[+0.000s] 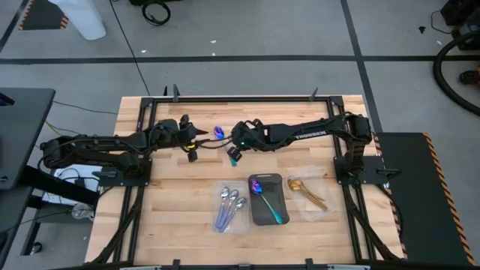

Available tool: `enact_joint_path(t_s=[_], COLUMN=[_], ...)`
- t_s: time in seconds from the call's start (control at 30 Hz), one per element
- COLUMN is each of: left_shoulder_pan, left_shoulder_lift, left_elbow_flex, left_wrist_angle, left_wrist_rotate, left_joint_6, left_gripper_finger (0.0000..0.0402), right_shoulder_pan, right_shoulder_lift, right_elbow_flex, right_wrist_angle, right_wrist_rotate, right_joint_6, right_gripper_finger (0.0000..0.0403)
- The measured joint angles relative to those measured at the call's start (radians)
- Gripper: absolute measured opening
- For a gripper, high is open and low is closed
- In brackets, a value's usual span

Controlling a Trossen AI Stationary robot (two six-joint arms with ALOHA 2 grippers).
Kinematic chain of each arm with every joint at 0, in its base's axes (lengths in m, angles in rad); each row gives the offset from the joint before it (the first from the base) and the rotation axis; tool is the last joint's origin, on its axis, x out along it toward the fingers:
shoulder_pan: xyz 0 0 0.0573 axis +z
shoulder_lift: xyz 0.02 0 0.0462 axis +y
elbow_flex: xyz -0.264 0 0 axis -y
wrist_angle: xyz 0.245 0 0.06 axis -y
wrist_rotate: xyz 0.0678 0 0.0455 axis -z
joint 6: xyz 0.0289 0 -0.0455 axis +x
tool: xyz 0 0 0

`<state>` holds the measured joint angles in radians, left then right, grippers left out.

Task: Sort silverware by color (type)
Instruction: Put the purple spoon into the left transparent bin

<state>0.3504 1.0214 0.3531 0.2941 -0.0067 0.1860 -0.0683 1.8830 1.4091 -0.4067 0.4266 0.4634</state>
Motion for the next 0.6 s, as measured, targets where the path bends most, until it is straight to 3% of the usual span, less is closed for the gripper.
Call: enact_joint_path(t_s=[0.43, 0.6], left_shoulder_pan=[0.003, 0.006], left_shoulder_lift=[0.000, 0.000], left_elbow_flex=[0.000, 0.000], left_wrist_angle=[0.000, 0.001], left_wrist_rotate=[0.000, 0.000], left_joint_6=[0.006, 0.008], left_gripper_finger=[0.0142, 0.0142], right_shoulder_pan=[-0.074, -0.108], right_shoulder_lift=[0.053, 0.052], right_elbow_flex=[-0.084, -0.140], right_wrist_angle=[0.041, 0.095], right_wrist_rotate=[-0.144, -0.191], right_joint_6=[-0.103, -0.143], right_gripper_finger=[0.0157, 0.0173])
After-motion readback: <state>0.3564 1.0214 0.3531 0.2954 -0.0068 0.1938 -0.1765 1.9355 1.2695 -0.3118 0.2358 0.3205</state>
